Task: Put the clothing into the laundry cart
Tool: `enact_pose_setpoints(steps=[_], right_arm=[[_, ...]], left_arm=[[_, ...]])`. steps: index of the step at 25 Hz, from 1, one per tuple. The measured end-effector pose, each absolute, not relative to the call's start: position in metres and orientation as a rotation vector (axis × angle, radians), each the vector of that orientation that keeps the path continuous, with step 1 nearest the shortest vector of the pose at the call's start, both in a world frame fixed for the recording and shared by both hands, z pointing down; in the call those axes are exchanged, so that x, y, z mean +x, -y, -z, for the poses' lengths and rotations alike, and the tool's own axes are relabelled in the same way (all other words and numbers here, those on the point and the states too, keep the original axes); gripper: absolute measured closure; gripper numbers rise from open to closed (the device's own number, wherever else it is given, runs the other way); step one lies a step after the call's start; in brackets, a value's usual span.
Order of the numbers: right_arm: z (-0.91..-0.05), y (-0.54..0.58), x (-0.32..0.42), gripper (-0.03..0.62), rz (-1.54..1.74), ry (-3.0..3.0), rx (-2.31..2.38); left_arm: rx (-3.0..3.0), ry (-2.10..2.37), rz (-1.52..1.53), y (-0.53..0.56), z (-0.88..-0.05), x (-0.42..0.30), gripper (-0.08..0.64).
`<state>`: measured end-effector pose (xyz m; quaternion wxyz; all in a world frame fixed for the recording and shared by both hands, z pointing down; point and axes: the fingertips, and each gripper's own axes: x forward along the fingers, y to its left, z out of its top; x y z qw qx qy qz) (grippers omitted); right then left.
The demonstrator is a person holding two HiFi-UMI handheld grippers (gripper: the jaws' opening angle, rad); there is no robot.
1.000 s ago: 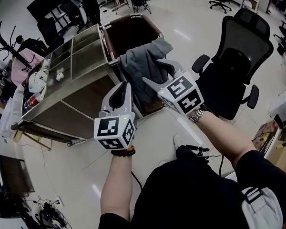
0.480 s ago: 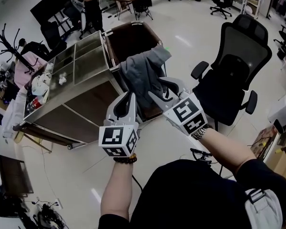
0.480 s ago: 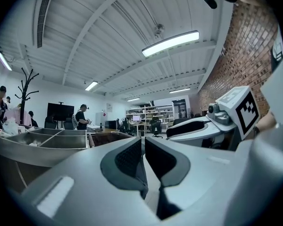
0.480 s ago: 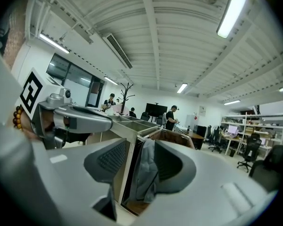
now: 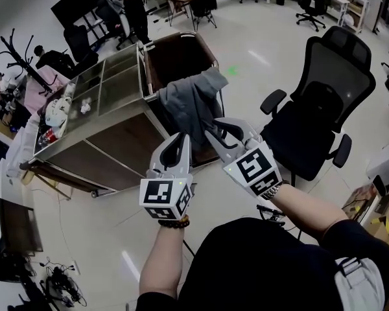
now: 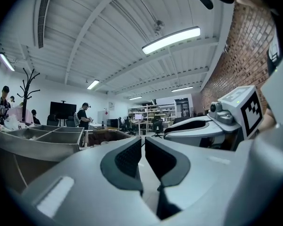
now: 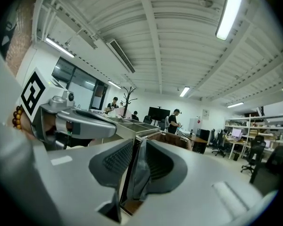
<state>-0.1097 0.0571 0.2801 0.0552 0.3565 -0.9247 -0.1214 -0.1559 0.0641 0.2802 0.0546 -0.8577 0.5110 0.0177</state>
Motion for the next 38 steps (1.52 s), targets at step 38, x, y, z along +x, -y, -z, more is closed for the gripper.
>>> enact_pose_setpoints(steps=[38], right_arm=[[-0.279, -0.108, -0.141, 0.592, 0.361, 2.81, 1.19]], left_arm=[[-2.638, -1.425, -0.058, -0.108, -0.279, -0.171, 0.557]])
